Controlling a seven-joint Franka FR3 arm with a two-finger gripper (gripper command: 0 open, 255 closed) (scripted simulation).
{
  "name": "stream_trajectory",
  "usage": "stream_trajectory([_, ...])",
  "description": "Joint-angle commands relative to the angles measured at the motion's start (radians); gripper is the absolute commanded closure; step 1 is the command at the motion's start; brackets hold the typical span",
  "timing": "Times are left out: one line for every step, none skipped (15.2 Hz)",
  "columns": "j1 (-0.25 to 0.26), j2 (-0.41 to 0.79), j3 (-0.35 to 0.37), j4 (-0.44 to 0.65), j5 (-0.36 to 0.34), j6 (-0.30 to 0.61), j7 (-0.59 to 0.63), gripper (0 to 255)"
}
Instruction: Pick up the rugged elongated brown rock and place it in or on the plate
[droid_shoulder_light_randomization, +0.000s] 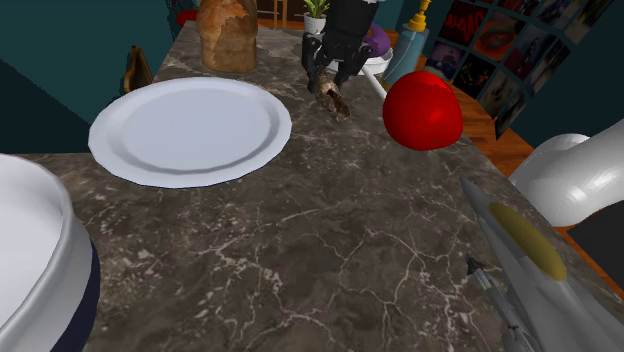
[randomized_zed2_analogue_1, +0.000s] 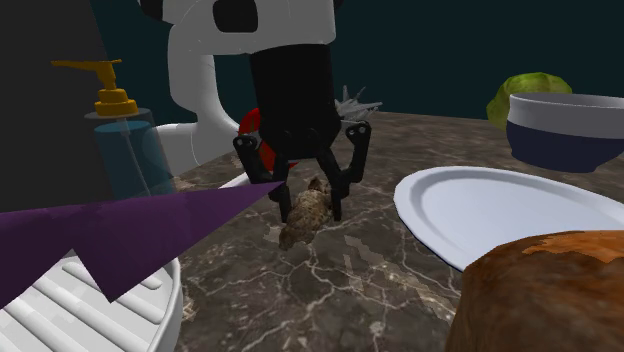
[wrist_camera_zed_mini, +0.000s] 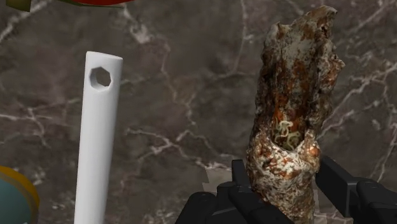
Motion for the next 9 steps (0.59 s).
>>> stream_trajectory([0.0, 0.0, 0.0, 0.0, 0.0, 0.0, 0.0, 255])
stream_trajectory([0.0, 0.0, 0.0, 0.0, 0.0, 0.0, 0.0, 255])
stream_trajectory([0.0, 0.0, 0.0, 0.0, 0.0, 0.0, 0.0, 255])
stream_trajectory([0.0, 0.0, 0.0, 0.0, 0.0, 0.0, 0.0, 255])
stream_trajectory([-0.001, -0.001, -0.002, 0.012, -0.001, -0.013, 0.001, 255])
stream_trajectory([-0.001, -0.002, -0.003, 0.025, -0.002, -0.027, 0.002, 255])
stream_trajectory([-0.002, -0.003, -0.005, 0.038, -0.004, -0.04, 0.003, 255])
stream_trajectory([-0.003, -0.003, -0.007, 0.051, -0.005, -0.054, 0.004, 255])
stream_trajectory([-0.003, -0.003, -0.008, 0.064, -0.006, -0.067, 0.005, 255])
